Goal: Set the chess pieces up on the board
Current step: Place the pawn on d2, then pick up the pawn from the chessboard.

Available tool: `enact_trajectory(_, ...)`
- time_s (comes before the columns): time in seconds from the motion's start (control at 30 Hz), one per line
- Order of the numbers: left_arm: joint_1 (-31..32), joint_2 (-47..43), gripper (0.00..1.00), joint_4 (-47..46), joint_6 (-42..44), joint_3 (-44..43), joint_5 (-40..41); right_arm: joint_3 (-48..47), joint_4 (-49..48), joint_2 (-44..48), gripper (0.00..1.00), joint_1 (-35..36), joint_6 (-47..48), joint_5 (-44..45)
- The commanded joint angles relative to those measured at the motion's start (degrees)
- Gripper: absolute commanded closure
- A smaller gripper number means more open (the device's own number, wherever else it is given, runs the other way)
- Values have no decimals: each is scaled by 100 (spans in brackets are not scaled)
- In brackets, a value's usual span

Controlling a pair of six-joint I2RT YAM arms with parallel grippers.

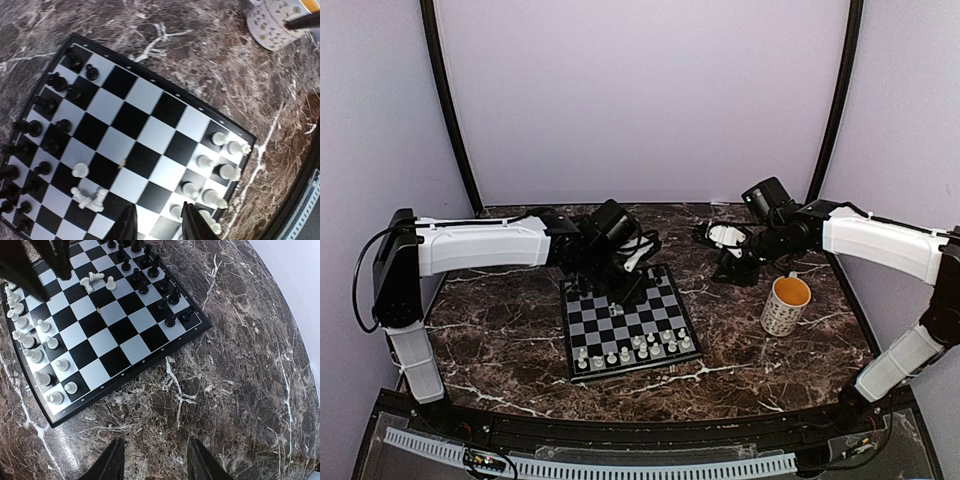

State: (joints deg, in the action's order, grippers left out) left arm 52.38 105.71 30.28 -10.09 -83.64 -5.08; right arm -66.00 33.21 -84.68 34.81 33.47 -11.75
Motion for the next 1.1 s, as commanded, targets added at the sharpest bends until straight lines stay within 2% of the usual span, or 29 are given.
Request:
enact_trajectory(0.0, -340, 38, 68, 502, -348, -57, 720, -117, -121, -5, 56, -27, -84, -13)
enact_trajectory(0.27, -713, 275, 76, 684, -620, 24, 624, -98, -151, 9, 56, -44, -95, 3)
enact_trajectory(0.53, -808, 612, 76, 597, -842, -72, 376, -89, -159, -21, 56, -44, -103, -20)
enact_trajectory(1.07, -832, 1110, 78, 805, -889, -369, 382, -29, -206, -13, 56, -53, -108, -60)
